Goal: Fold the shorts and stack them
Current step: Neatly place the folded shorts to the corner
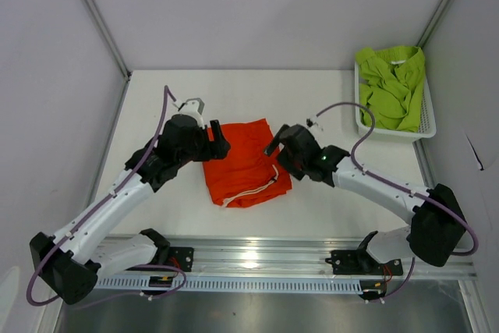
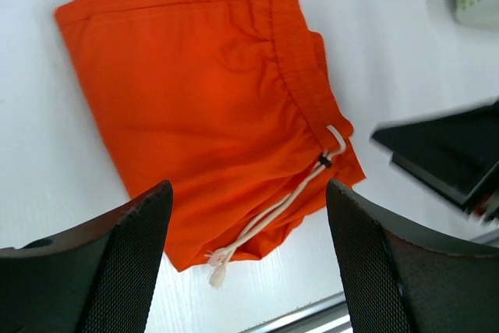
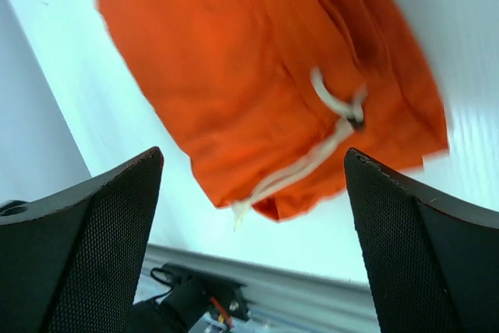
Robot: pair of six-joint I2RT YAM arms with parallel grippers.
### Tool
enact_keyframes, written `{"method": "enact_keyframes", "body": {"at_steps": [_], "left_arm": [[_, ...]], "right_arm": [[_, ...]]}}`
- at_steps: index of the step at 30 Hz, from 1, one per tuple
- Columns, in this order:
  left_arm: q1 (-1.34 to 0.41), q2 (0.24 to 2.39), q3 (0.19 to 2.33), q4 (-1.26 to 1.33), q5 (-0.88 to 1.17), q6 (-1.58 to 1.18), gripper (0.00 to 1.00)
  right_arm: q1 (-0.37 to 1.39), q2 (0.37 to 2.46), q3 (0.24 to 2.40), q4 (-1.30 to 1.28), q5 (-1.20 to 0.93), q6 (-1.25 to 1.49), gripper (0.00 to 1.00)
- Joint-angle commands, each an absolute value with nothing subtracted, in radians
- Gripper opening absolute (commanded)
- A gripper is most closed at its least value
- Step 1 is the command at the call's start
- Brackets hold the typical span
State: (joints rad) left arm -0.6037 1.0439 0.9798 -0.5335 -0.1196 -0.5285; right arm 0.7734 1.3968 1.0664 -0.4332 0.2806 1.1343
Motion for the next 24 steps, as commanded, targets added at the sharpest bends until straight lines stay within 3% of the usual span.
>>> {"method": "enact_keyframes", "body": {"at_steps": [1,8,24], "left_arm": [[-0.551,1.025,0.994,-0.589,-0.137,-0.558,0.81],[-0.537,0.933,0.989,-0.669,-0.152,-0.572,0.82],[-0.537,0.815,1.026,-0.805,-0.256,-0.552,0.83]], "right_arm": [[0.853,1.373,0.951,-0.466,0.354,1.523,0.98],[1.037,1.396,0.851,-0.326,0.391,1.799,0.97],[1.094,1.698,0.893,-0.094,0.337,1.979,0.95]]}}
